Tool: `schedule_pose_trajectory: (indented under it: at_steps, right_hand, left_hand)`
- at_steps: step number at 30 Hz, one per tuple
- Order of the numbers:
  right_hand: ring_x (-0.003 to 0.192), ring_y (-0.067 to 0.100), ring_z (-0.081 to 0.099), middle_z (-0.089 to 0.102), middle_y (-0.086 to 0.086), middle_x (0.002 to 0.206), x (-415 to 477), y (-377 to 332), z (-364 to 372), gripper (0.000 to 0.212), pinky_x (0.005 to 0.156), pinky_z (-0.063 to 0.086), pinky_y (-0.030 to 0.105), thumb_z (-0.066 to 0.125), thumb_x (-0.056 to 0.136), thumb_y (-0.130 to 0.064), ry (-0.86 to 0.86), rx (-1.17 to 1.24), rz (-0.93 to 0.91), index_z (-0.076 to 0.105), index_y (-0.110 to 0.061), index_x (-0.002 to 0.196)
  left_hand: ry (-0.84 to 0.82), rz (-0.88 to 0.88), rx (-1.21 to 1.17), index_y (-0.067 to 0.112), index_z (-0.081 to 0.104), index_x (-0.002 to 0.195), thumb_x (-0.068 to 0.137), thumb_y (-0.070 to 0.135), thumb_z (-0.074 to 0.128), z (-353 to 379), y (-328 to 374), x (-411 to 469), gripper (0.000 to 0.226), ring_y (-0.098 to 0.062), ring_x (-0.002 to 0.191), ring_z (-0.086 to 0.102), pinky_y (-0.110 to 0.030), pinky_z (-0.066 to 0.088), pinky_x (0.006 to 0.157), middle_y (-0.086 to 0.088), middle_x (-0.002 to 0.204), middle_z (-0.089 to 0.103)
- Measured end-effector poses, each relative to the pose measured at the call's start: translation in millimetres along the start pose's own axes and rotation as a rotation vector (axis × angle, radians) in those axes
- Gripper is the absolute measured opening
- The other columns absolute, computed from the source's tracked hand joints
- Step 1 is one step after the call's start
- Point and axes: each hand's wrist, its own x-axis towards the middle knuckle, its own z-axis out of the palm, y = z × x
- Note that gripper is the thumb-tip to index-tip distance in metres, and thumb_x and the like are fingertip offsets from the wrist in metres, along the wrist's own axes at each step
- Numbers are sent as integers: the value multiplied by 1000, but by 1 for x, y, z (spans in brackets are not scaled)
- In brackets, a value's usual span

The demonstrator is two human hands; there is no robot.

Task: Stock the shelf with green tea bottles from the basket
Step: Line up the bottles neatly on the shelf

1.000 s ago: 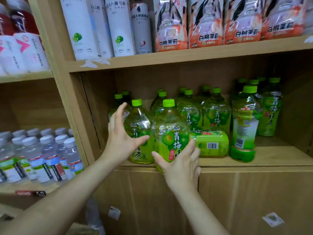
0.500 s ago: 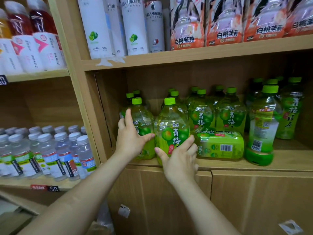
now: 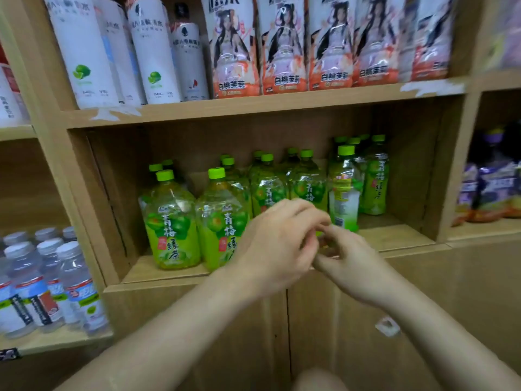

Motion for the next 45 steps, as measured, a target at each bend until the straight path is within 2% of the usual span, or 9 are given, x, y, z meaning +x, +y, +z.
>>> schedule_pose_trajectory:
  at_steps: [5, 12, 17, 22, 27, 32, 36, 39, 45]
  right_hand:
    - [79, 3, 59, 67, -9, 77, -72, 34, -96, 25, 69, 46, 23, 71, 77, -13, -27, -250, 122, 57, -33, 76]
    - [75, 2, 66, 70, -12, 82, -207, 90, -177, 20, 69, 49, 14, 67, 85, -30, 45, -357, 578, 64, -38, 104]
    - [72, 13, 69, 74, -3, 79, -314, 108, -216, 13, 74, 55, 32, 66, 87, -23, 299, -238, 865, 69, -24, 100]
    - [48, 4, 56, 67, 2, 63, -404, 128, -239, 12, 46, 44, 16, 62, 88, -3, 581, -150, 1083, 68, -3, 98]
    - [63, 20, 58, 66, 16, 76, -473, 169, -247, 11, 61, 48, 29, 63, 88, -6, 585, -112, 1286, 67, -12, 95]
    - [59, 10, 54, 62, 2, 76, -534, 238, -238, 29, 58, 43, 17, 67, 86, -15, 568, -182, 1434, 65, -9, 113]
    - [107, 26, 61, 64, 12, 115, -588, 287, -230, 68, 94, 44, 29, 71, 82, -33, 520, -256, 1543, 41, -14, 140]
    - [118, 32, 55, 58, 19, 126, -625, 320, -230, 81, 98, 41, 33, 71, 81, -35, 450, -266, 1617, 27, -14, 147]
    - [118, 29, 55, 58, 14, 131, -675, 369, -219, 63, 92, 41, 27, 60, 88, -25, 307, -161, 1761, 34, -13, 144]
  left_hand:
    - [-145, 152, -182, 18, 66, 91, 80, 24, 44, 69, 76, 32, 26, -25, 83, 60, -37, 52, 67, -2, 88, 67]
    - [-344, 350, -460, 14, 67, 96, 84, 21, 44, 158, 183, 44, 28, -27, 87, 61, -36, 50, 74, -6, 92, 69]
    - [-464, 446, -681, 12, 68, 91, 80, 24, 38, 224, 263, 43, 34, -29, 85, 63, -36, 50, 72, -8, 91, 70]
    - [-609, 538, -784, 21, 70, 91, 81, 19, 47, 280, 342, 34, 25, -19, 92, 65, -28, 46, 78, 1, 94, 73]
    - [-713, 538, -848, 24, 70, 95, 85, 18, 50, 326, 414, 22, 23, -13, 98, 63, -28, 47, 85, 7, 101, 72]
    - [-893, 698, -804, 25, 69, 100, 85, 21, 52, 373, 503, -1, 23, -19, 104, 61, -31, 47, 90, 4, 107, 70]
    - [-1144, 573, -873, 23, 72, 96, 83, 21, 59, 422, 582, -29, 18, -19, 101, 63, -30, 47, 88, 1, 103, 71]
    - [-1335, 462, -803, 22, 70, 102, 86, 25, 60, 470, 629, -70, 20, -23, 107, 62, -28, 45, 87, -3, 110, 70]
    - [-1810, 536, -514, 10, 31, 144, 99, 37, 42, 534, 672, -186, 54, -32, 129, 44, -18, 43, 88, -17, 145, 42]
